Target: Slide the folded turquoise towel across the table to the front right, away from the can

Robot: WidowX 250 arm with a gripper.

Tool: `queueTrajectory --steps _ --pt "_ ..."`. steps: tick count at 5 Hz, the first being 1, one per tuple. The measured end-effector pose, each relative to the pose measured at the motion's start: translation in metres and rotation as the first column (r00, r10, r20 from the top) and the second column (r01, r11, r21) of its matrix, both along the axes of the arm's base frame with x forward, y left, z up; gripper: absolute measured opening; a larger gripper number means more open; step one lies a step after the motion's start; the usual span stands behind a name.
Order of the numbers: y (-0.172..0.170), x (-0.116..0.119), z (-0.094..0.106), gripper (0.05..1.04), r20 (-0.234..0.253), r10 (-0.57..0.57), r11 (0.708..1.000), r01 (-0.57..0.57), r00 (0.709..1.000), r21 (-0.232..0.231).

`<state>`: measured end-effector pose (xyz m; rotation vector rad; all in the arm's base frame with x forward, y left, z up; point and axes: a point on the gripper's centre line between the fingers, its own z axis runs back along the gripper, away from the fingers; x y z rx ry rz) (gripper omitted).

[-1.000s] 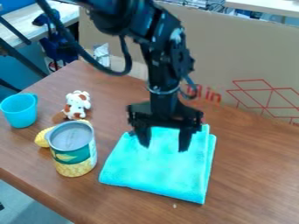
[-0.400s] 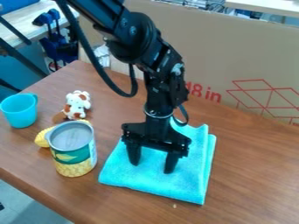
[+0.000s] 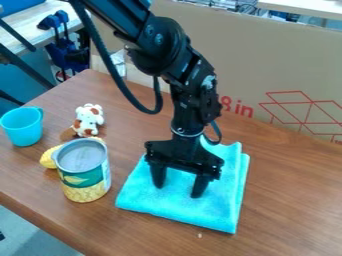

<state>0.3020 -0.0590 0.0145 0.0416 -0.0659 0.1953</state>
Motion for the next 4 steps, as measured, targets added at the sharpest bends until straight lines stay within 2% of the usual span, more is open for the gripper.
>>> queueTrajectory --steps 1,3,4 --pt "-0.03 0.012 -0.001 1.001 0.031 0.006 0.998 -0.003 0.999 -0.07" --pt "-0.108 0.032 0.0 1.001 0.081 -0.144 0.981 0.154 0.986 -0.122" --pt "-0.123 0.034 -0.002 1.001 0.08 -0.172 0.974 0.182 0.982 -0.135"
